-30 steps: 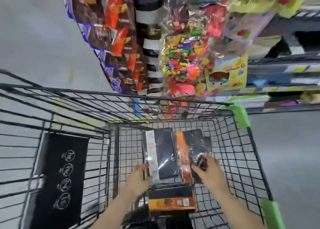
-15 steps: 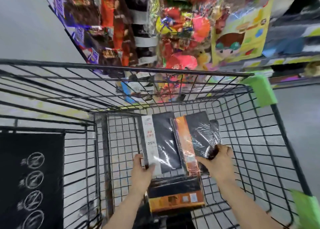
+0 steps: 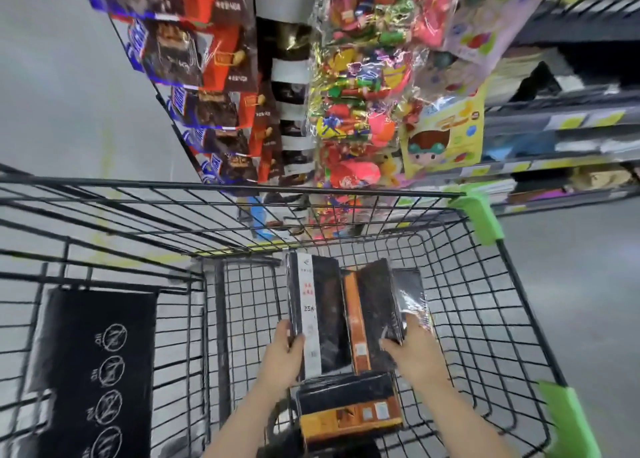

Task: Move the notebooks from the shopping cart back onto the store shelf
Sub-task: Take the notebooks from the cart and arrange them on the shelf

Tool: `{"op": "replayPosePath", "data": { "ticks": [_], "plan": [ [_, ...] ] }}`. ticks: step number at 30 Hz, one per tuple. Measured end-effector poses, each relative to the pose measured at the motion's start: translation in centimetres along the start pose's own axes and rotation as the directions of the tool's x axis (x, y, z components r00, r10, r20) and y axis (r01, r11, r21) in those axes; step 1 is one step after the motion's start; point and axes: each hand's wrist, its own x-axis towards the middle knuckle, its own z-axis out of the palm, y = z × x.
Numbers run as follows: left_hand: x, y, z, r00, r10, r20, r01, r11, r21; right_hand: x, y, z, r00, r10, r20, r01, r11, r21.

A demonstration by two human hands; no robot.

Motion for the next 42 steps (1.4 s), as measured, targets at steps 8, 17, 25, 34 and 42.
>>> {"op": "replayPosePath", "data": {
  "ticks": [8, 17, 25, 34, 42],
  "plan": [
    [-7.8, 3.9, -6.6, 0.999, -0.029, -0.028, 0.03, 0.999, 0.023, -5.2, -1.2, -7.8, 0.998, -0.042, 0.045, 0.031, 0.975, 0.218],
    [-16.5, 11.0, -6.8, 0.997, 0.024, -0.076, -0.02, 0.999, 0.046, -12.8, 2.9, -15.8, 0.994, -0.103, -0.04, 0.11, 0.869, 0.482],
    [-19.7, 19.0, 1.0, 0.98, 0.154, -0.129, -0.158, 0.987, -0.027, -13.1, 11.5, -23.5, 0.979, -0.187, -0.085, 0.201, 0.792, 0.576],
    [-22.7, 28.5, 16.8, 0.947, 0.217, -0.235, -0.266, 0.943, -0.202, -8.3, 24.4, -37.3, 0.973, -0.198, -0.118, 0.225, 0.706, 0.672],
    [-22.0, 35.0, 27.5, 0.952, 0.241, -0.186, -0.272, 0.948, -0.164, -3.4, 31.2, -45.6, 0.97, -0.156, -0.184, 0.242, 0.629, 0.739]
  ]
}}
